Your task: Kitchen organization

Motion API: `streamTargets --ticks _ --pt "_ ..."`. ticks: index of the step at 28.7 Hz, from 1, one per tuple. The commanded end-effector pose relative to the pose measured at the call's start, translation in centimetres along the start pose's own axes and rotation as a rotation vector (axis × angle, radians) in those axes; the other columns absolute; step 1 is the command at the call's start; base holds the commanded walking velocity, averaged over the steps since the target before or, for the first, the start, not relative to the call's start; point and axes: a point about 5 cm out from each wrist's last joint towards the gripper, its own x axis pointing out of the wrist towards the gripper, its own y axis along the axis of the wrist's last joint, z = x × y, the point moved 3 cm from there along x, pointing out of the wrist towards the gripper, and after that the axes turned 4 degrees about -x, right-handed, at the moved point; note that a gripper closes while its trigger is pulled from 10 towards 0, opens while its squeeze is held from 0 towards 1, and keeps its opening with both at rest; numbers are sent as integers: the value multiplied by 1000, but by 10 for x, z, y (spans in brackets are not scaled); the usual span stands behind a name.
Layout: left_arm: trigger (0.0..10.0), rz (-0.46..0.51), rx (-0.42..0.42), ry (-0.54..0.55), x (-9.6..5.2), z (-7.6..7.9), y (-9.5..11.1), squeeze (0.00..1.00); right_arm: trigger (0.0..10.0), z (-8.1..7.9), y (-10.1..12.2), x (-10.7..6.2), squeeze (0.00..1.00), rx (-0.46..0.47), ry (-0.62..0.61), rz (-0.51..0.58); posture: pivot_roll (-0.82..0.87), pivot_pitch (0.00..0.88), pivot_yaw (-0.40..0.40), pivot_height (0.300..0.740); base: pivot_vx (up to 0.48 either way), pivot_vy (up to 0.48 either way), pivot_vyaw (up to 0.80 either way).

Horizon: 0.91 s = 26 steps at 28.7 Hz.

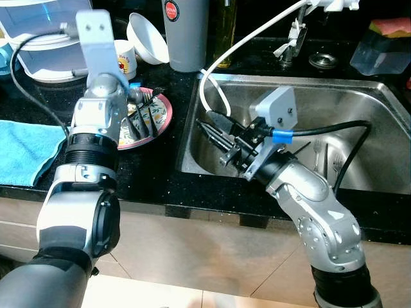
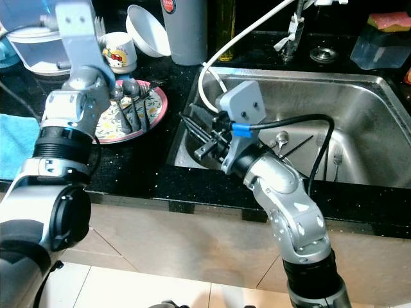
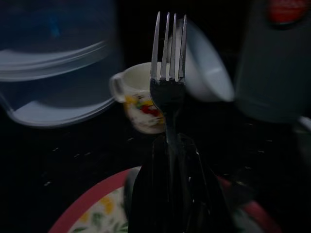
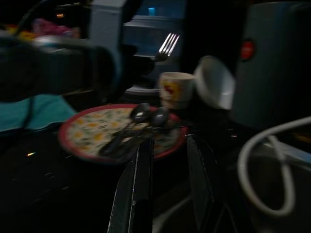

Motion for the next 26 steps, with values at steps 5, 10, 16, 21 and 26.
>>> streamTargets --ticks 5,10,16,21,26 --pt "10000 -78 41 -346 -12 60 -18 0 10000 21 2 1 0 -28 -122 5 47 101 77 740 0 0 0" --pt "10000 -130 21 -528 -25 93 -30 0 10000 39 1 -2 0 -65 -219 -23 36 96 79 740 0 0 0" --pt "10000 -161 -9 -748 -39 125 -36 0 10000 78 -6 -18 0 -114 -453 -90 14 86 87 740 0 0 0" --pt "10000 -226 -38 -862 -47 144 -49 0 10000 110 -12 -38 0 -171 -638 -160 2 81 82 740 0 0 0" --pt "10000 -304 14 -885 -52 157 -74 0 10000 115 -11 -40 0 -208 -668 -167 -8 96 78 740 0 0 0"
